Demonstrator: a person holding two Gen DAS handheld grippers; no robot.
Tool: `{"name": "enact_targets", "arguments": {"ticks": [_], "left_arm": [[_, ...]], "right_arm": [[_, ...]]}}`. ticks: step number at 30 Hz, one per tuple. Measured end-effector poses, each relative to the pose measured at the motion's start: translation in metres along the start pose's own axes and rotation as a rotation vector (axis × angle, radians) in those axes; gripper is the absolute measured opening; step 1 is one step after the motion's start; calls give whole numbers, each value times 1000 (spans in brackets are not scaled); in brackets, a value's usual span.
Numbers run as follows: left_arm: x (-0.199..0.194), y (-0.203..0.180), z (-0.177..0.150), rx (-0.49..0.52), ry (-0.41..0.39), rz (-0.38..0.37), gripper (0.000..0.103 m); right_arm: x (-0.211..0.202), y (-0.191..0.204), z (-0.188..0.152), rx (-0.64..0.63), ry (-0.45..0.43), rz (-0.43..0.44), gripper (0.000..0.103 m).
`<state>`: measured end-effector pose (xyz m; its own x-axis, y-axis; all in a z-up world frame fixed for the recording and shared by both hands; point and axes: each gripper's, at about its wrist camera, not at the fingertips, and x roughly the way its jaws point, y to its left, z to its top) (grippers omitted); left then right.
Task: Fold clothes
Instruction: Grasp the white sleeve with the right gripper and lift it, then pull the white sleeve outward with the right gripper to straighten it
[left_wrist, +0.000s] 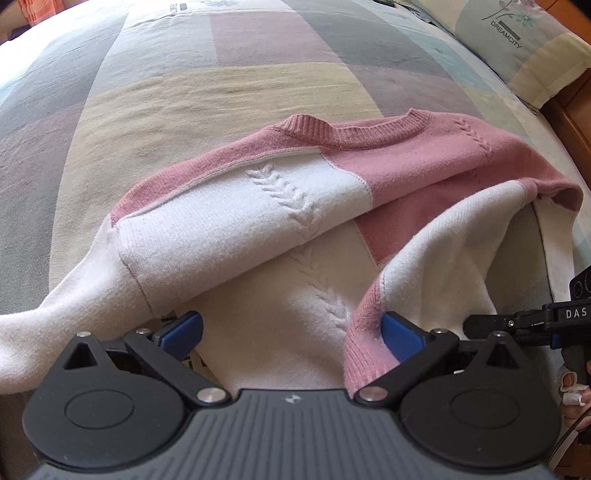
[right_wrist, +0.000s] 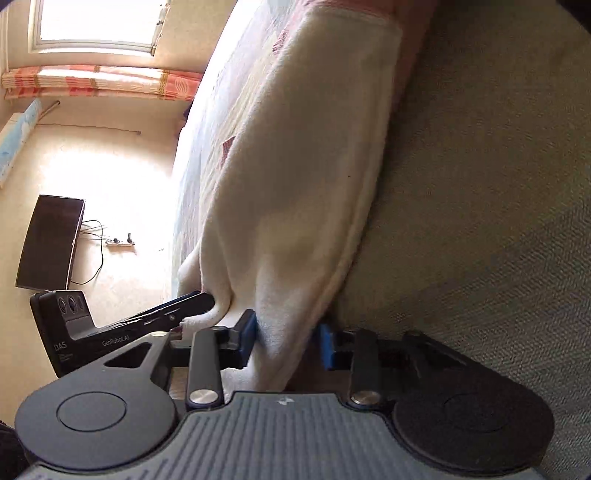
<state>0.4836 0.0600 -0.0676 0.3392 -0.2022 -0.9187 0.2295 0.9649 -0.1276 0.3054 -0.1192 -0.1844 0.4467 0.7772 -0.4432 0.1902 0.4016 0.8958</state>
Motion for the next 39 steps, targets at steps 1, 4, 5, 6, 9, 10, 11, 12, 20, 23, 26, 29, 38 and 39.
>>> {"name": "enact_targets", "arguments": {"ticks": [1, 4, 5, 6, 9, 10, 11, 12, 20, 23, 26, 29, 38, 39], "left_arm": [[0, 0, 0, 2, -1, 3, 102], [1, 2, -1, -7, -1, -1, 102], [1, 4, -1, -16, 0, -5, 102], [2, 4, -1, -23, 2, -7, 102], [4, 4, -1, -37, 11, -7, 102], [4, 3, -1, -33, 9, -6, 102], [3, 2, -2, -25, 6, -1, 102], [2, 1, -2, -18, 3, 3, 102], [1, 0, -3, -46, -4, 4, 102], [-15, -4, -4, -47, -58, -62, 102], [-37, -9, -3, -30, -102, -152, 102], [-54, -12, -3, -30, -122, -206, 102], [-52, -21, -18, -1, -65, -168, 102], [-51, -23, -21, 3, -59, -160, 102]], "right_arm": [[-5, -3, 2, 33, -4, 16, 16], [-8, 5, 2, 78, 11, 6, 26], [-6, 11, 0, 79, 21, -1, 32], [-2, 16, -3, 74, 30, 14, 46], [16, 24, -12, 19, 54, -18, 27], [17, 19, -11, 45, 47, -2, 16], [18, 13, -11, 79, 37, 20, 13], [17, 12, -10, 90, 36, 29, 12], [6, 31, -10, 119, -4, -10, 21], [8, 41, -8, 112, 10, -25, 17], [2, 59, -8, 48, 57, -49, 17], [-14, 76, -11, -16, 106, -106, 16], [-98, 87, -20, -130, 256, -425, 16], [-104, 85, -20, -157, 282, -475, 16]]}}
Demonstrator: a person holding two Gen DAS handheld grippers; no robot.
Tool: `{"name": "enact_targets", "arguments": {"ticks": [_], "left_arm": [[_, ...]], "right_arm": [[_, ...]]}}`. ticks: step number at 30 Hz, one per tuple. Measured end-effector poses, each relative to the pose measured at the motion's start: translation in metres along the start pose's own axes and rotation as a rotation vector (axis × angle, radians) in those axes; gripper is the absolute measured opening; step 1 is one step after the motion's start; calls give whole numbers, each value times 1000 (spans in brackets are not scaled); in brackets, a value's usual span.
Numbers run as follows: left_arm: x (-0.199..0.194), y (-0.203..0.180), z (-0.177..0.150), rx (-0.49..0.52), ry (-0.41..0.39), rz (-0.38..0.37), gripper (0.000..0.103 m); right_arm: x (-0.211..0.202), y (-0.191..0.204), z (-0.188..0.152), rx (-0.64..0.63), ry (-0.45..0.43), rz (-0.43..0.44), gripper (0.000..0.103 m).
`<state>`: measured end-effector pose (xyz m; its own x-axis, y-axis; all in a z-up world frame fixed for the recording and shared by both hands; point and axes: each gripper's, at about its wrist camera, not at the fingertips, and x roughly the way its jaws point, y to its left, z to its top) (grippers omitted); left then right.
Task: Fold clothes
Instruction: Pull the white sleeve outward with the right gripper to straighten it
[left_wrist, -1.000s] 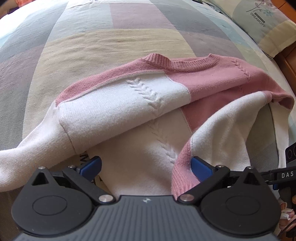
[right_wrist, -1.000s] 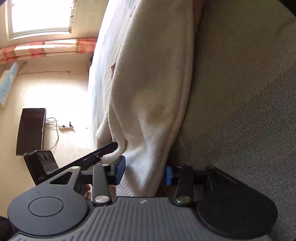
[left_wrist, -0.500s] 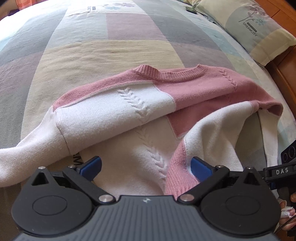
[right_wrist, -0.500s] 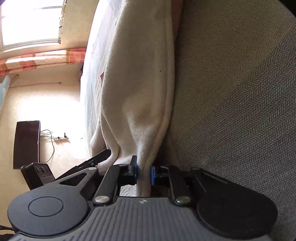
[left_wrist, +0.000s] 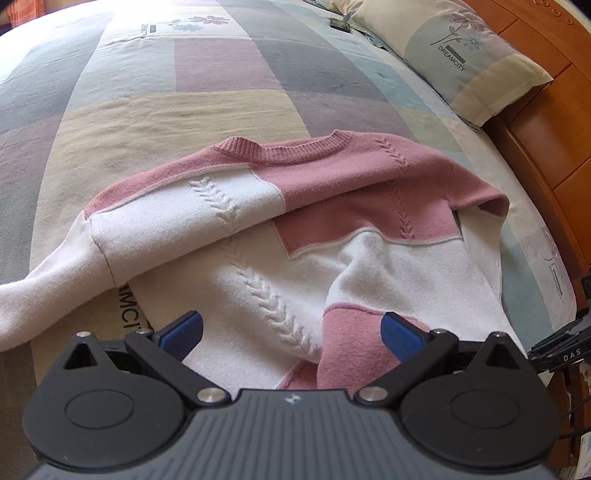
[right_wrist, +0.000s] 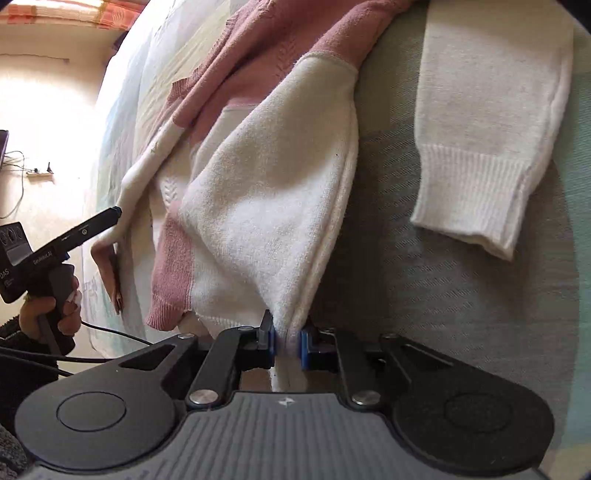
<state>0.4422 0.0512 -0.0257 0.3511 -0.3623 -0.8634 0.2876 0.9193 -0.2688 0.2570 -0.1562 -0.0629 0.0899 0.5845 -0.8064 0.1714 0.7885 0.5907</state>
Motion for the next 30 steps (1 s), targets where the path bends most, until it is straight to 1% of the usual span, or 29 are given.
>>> {"name": "enact_targets", "arguments": {"ticks": [4, 5, 7, 8, 9, 10, 11, 14, 15, 16, 18, 19, 20, 22, 24, 25, 27, 30], "left_arm": [[5, -7, -8, 28, 31, 21, 102], [6, -9, -10, 34, 37, 21, 102], [7, -13, -11, 47, 45, 22, 102], [8, -15, -11, 53, 49, 22, 102], [8, -16, -11, 56, 51, 22, 102], [9, -17, -11, 55, 52, 23, 102], [10, -19, -10, 54, 53, 24, 102], [14, -24, -8, 41, 53, 22, 102], [15, -25, -7, 39, 53, 18, 102], [15, -27, -7, 40, 53, 14, 102], [18, -32, -7, 47, 58, 10, 102], [20, -34, -7, 49, 62, 8, 102], [22, -36, -7, 48, 66, 5, 102], [26, -39, -8, 44, 74, -2, 102], [30, -43, -9, 41, 79, -8, 102], [31, -45, -9, 40, 81, -12, 102], [33, -50, -9, 41, 84, -22, 102], [34, -59, -9, 65, 87, -30, 102]], "right_arm": [[-14, -16, -8, -111, 91, -212, 16], [-13, -14, -5, -118, 112, -222, 16], [-20, -13, -3, -119, 97, -224, 19], [-26, -16, -3, -122, 81, -221, 19], [-33, -19, -3, -120, 50, -213, 23], [-45, -30, 1, -104, 11, -214, 26], [-57, -44, 5, -86, -29, -217, 27], [-69, -79, 21, -25, -154, -273, 32], [-72, -92, 27, 1, -197, -287, 36], [-74, -107, 35, 40, -241, -293, 37], [-80, -137, 45, 126, -306, -278, 39], [-80, -151, 50, 167, -334, -262, 38], [-82, -161, 53, 200, -364, -219, 39], [-86, -168, 57, 233, -409, -165, 41], [-84, -165, 60, 211, -432, -165, 43], [-83, -163, 62, 197, -442, -167, 47], [-81, -161, 68, 186, -469, -139, 56], [-79, -164, 77, 178, -499, -100, 57]]}}
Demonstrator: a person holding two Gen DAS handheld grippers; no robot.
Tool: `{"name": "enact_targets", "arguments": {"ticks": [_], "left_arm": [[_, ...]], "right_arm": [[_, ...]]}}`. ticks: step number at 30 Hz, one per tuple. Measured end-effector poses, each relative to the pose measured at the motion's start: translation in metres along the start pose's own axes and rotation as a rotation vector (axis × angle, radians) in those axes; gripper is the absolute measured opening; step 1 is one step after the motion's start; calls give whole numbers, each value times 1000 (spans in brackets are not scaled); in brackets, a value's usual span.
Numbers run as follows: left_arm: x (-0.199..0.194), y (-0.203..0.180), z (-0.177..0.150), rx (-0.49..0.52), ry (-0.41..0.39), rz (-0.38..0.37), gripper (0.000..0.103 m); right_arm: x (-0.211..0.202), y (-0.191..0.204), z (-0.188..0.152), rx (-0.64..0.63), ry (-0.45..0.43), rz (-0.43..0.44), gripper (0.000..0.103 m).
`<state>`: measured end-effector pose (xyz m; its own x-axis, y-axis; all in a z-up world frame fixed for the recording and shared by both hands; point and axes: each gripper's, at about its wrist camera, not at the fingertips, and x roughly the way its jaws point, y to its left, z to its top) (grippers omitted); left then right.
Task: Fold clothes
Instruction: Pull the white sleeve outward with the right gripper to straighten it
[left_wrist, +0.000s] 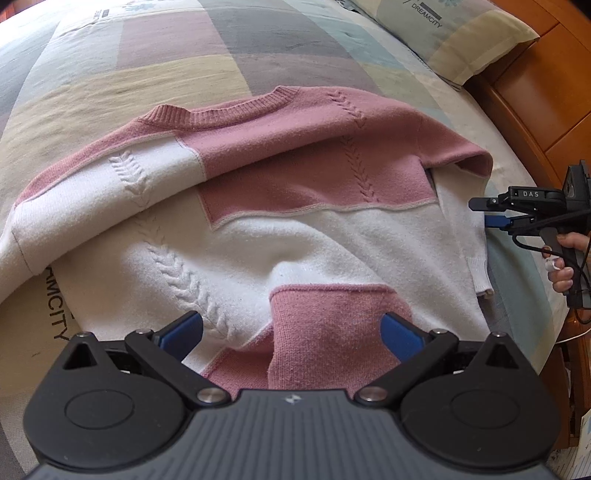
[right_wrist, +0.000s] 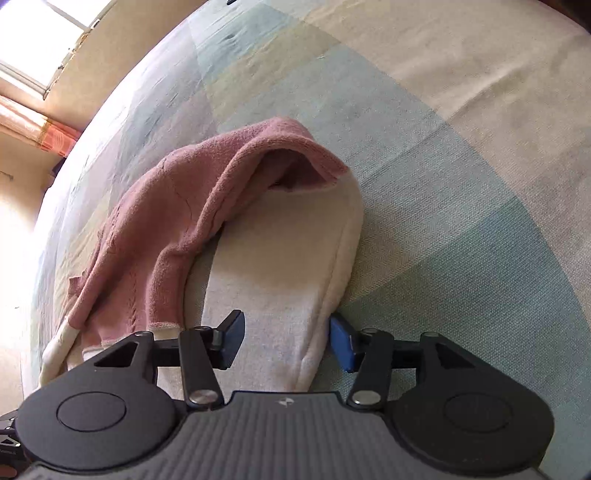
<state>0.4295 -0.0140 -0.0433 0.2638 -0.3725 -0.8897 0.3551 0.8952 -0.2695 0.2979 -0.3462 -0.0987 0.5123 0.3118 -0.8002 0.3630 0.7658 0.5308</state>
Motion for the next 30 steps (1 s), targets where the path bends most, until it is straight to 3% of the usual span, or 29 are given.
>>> {"name": "enact_targets", "arguments": {"ticks": [7, 11, 18, 20, 24, 25, 30], "left_arm": [[2, 0, -1, -10, 16, 4, 102], [7, -3, 2, -5, 25, 1, 102], [17, -15, 7, 19, 35, -23, 102], [20, -18, 8, 21, 35, -29, 102], [25, -26, 12, 41, 41, -40, 102], [26, -27, 13, 49, 43, -39, 102], [26, -31, 17, 81, 56, -28, 102]], "right_arm": [[-7, -41, -46, 276, 33, 211, 56], [5, -59, -73, 406, -36, 315, 56], [37, -56, -47, 349, -72, 410, 55], [41, -57, -47, 334, -84, 412, 48], [51, -66, -63, 375, -139, 405, 6], [54, -69, -64, 392, -151, 424, 5], [54, -55, -54, 312, -121, 347, 6]]}}
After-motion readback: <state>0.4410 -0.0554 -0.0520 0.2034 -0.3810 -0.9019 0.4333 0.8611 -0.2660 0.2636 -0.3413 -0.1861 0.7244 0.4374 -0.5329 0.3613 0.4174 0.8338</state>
